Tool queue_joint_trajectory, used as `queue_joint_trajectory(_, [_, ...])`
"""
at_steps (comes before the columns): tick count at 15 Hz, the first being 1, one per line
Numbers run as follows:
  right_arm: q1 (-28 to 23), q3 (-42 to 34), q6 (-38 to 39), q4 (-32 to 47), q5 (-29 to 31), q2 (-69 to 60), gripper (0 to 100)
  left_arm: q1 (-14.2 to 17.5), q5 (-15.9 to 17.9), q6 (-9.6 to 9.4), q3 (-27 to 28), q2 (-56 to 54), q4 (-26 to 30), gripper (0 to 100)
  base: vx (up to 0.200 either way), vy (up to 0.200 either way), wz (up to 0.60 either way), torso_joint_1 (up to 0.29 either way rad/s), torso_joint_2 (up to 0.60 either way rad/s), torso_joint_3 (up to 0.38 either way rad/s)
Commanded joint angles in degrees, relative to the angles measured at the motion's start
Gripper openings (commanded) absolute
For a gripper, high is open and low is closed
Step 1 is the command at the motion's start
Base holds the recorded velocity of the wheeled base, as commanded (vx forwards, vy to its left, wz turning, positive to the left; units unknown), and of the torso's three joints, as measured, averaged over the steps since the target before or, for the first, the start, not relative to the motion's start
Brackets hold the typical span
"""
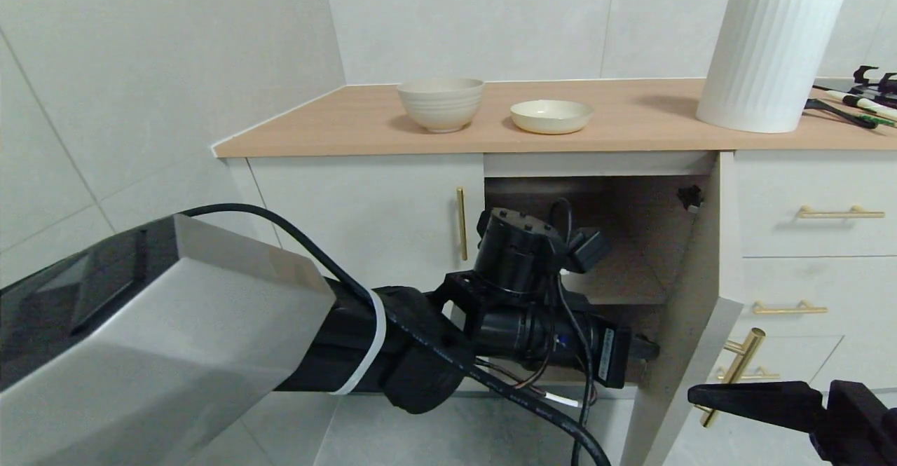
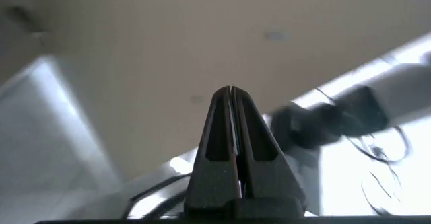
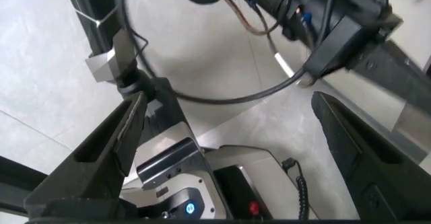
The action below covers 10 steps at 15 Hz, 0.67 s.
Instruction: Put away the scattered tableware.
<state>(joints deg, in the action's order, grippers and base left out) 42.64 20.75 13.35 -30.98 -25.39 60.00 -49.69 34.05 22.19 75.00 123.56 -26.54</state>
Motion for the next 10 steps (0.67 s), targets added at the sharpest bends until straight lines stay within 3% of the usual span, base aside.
queue_joint_trajectory(1, [0.0,-0.1,0.1,-0.7,0.0,-0.3,100,-2.0,2.8,0.05,1.9,-1.0,1.2,0,0.0,0.0,0.0,0.0,0.0,0.0])
queue_joint_trajectory(3, [0.0,-0.1,0.1,-0.7,0.0,-0.7,100,-3.3,5.0,0.05,3.1,-1.3,2.0,0,0.0,0.0,0.0,0.0,0.0,0.0])
queue_joint_trajectory(5, [-0.1,-0.1,0.2,-0.7,0.0,-1.8,100,-5.1,5.9,0.14,10.4,-0.4,8.0,0,0.0,0.0,0.0,0.0,0.0,0.0])
queue_joint_trajectory(6, [-0.2,-0.1,0.2,-0.7,0.0,-2.0,100,-5.9,6.0,0.14,11.2,-1.2,9.6,0,0.0,0.0,0.0,0.0,0.0,0.0])
queue_joint_trajectory(7, [-0.2,-0.2,0.2,-0.7,0.0,-2.0,100,-6.7,5.9,0.14,10.8,-1.9,9.8,0,0.0,0.0,0.0,0.0,0.0,0.0])
queue_joint_trajectory(8, [-0.2,-0.2,0.2,-0.7,0.0,-2.3,100,-8.1,5.5,0.05,6.4,-5.7,9.8,0,0.0,0.0,0.0,0.0,0.0,0.0])
queue_joint_trajectory(10, [-0.2,-0.2,0.3,-0.7,-0.1,-2.3,100,-4.7,3.0,0.05,0.9,-9.3,9.8,0,0.0,0.0,0.0,0.0,0.0,0.0])
